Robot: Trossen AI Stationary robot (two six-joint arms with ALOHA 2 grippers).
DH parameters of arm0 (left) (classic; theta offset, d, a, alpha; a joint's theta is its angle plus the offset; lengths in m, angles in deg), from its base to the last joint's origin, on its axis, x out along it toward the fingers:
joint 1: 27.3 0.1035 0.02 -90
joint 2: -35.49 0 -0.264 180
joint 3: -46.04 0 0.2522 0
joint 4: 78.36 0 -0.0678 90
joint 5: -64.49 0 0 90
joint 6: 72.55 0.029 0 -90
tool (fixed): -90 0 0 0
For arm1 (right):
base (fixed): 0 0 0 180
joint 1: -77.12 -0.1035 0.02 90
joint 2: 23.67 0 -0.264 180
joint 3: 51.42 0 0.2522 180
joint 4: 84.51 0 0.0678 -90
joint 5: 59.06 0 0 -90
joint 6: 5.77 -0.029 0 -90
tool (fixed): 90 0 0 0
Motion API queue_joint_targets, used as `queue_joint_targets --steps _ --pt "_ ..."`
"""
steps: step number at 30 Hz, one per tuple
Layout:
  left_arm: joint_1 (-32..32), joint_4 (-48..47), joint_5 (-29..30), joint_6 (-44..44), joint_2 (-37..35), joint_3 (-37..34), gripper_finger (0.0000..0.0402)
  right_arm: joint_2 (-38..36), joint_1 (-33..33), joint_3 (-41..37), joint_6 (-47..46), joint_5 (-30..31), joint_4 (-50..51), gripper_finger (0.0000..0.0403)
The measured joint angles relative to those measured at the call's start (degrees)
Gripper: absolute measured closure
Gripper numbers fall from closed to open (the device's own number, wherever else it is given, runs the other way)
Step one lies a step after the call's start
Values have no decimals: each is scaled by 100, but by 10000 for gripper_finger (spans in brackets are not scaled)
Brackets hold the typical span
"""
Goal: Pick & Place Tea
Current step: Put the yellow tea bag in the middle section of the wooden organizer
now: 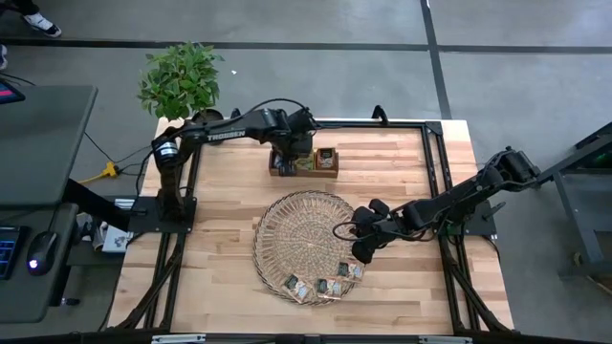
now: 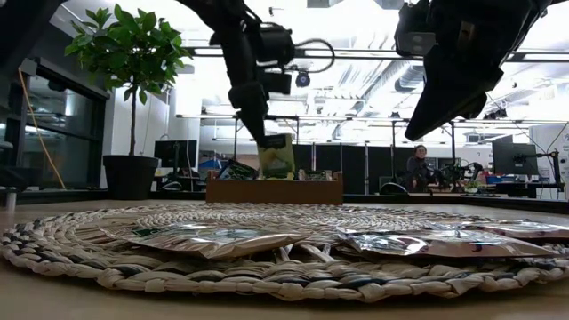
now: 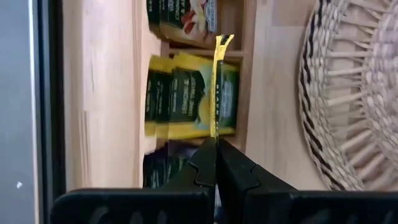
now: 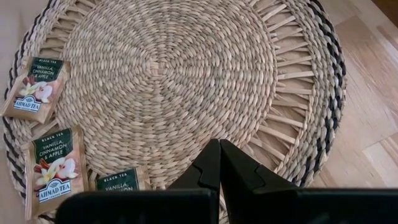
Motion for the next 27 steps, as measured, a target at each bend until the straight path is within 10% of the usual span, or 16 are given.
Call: queue_joint_targets --steps 27 --pt "76 54 -291 -109 131 -9 401 0 0 -2 -2 -2 -24 402"
